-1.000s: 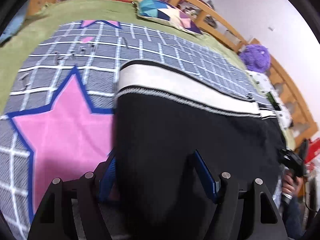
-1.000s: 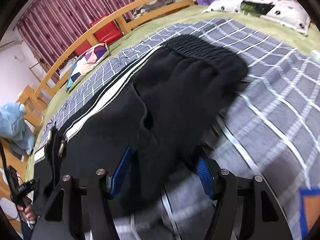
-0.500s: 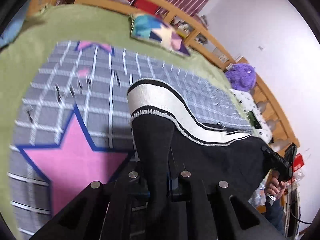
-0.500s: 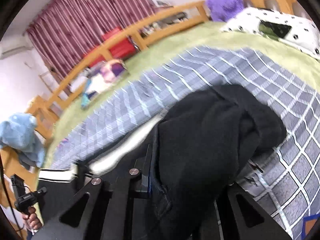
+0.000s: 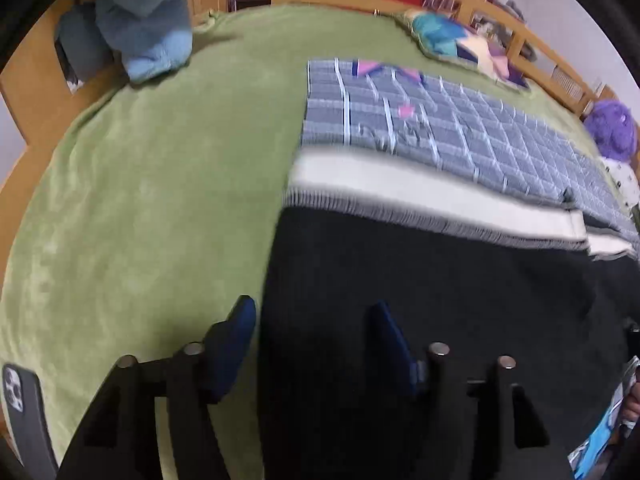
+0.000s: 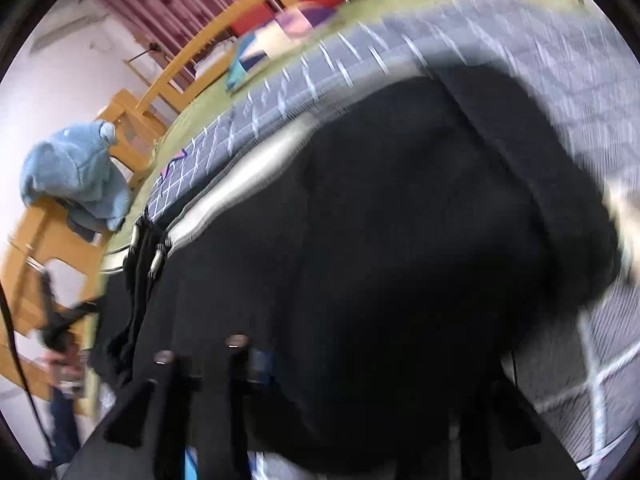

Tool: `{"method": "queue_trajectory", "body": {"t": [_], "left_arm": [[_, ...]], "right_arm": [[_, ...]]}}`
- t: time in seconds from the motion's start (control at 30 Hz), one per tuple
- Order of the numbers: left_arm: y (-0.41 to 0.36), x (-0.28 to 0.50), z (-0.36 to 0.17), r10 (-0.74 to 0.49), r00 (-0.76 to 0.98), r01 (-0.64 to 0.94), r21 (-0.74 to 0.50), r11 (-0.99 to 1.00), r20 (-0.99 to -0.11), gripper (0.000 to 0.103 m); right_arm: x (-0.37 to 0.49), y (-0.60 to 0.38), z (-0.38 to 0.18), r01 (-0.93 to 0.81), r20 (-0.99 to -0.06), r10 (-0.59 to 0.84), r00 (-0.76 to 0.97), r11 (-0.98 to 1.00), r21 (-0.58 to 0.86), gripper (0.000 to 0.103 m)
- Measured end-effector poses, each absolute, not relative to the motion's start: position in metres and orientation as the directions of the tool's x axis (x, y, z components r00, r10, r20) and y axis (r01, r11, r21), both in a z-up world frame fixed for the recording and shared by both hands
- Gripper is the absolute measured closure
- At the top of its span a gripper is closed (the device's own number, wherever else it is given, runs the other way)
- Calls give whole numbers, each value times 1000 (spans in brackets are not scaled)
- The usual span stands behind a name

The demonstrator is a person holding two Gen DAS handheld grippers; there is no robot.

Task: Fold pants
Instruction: 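Grasp the waistband with the right gripper while the left gripper smooths the folded legs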

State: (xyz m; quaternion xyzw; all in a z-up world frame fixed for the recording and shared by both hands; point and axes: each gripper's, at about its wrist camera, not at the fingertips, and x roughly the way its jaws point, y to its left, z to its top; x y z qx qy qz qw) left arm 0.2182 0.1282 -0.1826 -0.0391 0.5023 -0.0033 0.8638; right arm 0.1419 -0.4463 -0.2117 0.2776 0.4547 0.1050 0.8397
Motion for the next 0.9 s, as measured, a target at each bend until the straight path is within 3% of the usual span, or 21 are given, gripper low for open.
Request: {"method": "queue_trajectory", "body": {"t": [0.1,0.17,0.3,0.4,0.43,0.5,0.53,0.57,0.63,0.67,0.8,0.87,0.9], "left_arm": [[121,198,-172,-39,536,-14,-55,998,-843,39],[116,182,-157,-58,583,-7,-76,997,-811,30],[109,151,-146,-195,621,46,-213,976,-759,19],[82,143,-179,-281,546,105,-268,958,-789,16],[72,140,-192,-252,535,110,-230,967,-807,14],[48,129,-199,-132,597,145,-55,988,-792,13],[46,129,-195,-138,585,154,-58,986,-799,14],[51,131,-191,-181,566,159,-110,981,-804,14],[68,133,-182,-252,563,131,-216,968,-787,14],[77,131,-177,-260,583,100,-249,963,-770,14],[89,125,-172,-309,609,76,-334,940,-731,14],[80,126,-187,-299,574,86,-307,948,-762,14],[69,123,-194,-247,575,103,-230,968,-780,14]], "right_arm": [[119,-465,-203,113,-697,431,573,801,588,52],[105,-473,-193,128,-683,395,615,804,581,47],[102,-485,-192,184,-641,351,682,767,615,36],[122,-493,-203,257,-617,339,711,691,675,27],[130,-496,-208,286,-616,335,713,664,691,26],[142,-505,-206,360,-641,252,725,655,665,49],[147,-509,-199,378,-655,206,727,676,632,62],[152,-514,-189,336,-636,220,740,699,632,64],[151,-523,-165,227,-562,260,785,723,652,64],[152,-518,-158,216,-577,238,782,764,608,64],[165,-507,-179,249,-747,166,644,877,410,51],[157,-517,-198,259,-786,191,588,876,406,51],[146,-523,-200,249,-771,204,604,870,425,51]]}}
